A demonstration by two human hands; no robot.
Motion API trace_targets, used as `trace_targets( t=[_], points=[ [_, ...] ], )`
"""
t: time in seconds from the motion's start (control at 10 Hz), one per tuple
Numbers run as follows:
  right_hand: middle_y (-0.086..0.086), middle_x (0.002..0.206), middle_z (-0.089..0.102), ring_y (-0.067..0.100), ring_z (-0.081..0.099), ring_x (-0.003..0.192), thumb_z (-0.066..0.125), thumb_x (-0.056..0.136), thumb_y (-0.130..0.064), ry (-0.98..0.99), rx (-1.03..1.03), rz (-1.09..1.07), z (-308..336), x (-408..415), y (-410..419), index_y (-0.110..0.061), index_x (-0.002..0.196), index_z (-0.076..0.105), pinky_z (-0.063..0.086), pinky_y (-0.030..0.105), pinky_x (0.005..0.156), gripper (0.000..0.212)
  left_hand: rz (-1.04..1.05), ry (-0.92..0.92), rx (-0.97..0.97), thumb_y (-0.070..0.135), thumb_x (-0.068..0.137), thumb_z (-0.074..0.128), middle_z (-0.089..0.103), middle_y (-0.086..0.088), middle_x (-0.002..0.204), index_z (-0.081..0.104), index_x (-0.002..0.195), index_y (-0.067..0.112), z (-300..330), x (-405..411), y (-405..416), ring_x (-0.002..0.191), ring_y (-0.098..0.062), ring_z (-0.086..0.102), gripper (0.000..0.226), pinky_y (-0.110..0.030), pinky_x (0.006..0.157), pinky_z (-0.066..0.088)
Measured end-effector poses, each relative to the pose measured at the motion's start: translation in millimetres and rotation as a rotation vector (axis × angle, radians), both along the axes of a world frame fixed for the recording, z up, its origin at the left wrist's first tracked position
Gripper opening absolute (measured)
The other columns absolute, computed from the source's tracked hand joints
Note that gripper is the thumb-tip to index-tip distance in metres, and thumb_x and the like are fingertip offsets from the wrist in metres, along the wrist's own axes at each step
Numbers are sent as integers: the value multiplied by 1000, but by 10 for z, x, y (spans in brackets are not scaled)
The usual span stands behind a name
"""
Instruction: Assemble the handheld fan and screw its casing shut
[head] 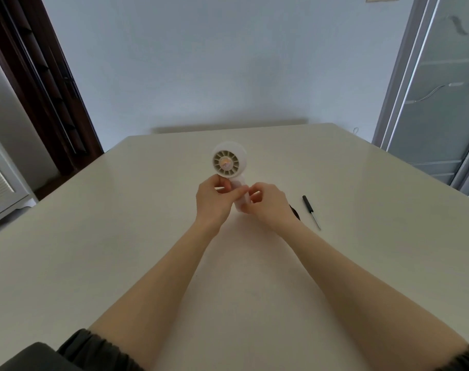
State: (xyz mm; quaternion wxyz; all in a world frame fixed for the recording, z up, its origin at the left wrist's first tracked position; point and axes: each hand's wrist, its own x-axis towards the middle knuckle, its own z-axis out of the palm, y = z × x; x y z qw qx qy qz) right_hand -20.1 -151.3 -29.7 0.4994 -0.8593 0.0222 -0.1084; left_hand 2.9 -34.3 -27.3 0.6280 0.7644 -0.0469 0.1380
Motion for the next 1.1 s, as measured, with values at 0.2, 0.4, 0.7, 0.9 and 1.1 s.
trace_targets(
  t=[0.2, 0.4, 0.7, 0.9, 1.1],
  points=[
    [8, 82, 63, 16, 52, 71, 67, 83, -25, 50, -140, 15, -31, 12, -36, 3, 90, 64, 36, 21, 53, 29, 1, -19, 100, 14, 70, 80, 68, -9, 82, 46, 58, 16, -55, -9, -48, 77, -17, 64, 36, -16, 63, 45],
    [5, 74, 56, 17, 46, 67, 66, 81, -29, 122, -184, 25, 4, 33, -86, 4, 87, 66, 36, 27, 56, 33, 5, -78, 189, 19, 68, 83, 64, -4, 85, 47, 65, 16, -56, 7, -63, 82, -15, 61, 36, -15, 63, 43],
    [3, 72, 57, 17, 50, 66, 66, 84, -28, 140, -234, 46, 12, 25, -86, -2, 82, 64, 37, 22, 52, 26, -18, -56, 217, 25, 64, 86, 60, 5, 89, 49, 88, 12, -31, -32, -14, 86, -14, 64, 46, -24, 72, 51],
    [17, 107, 63, 29, 59, 94, 66, 83, -19, 95, -233, 37, 112, 3, -119, 4, 113, 61, 48, 35, 80, 37, -26, 29, 202, 36, 59, 87, 54, 8, 96, 46, 97, 16, 53, -34, 41, 92, -16, 60, 60, -42, 81, 55],
    [10, 136, 47, 24, 47, 124, 50, 84, 5, 24, -164, -57, 302, 41, -271, -9, 140, 40, 42, 32, 99, 59, -120, 185, 146, 21, 62, 88, 43, -2, 123, 36, 113, 23, 314, -13, 172, 108, -21, 52, 73, -36, 88, 49]
  ],
)
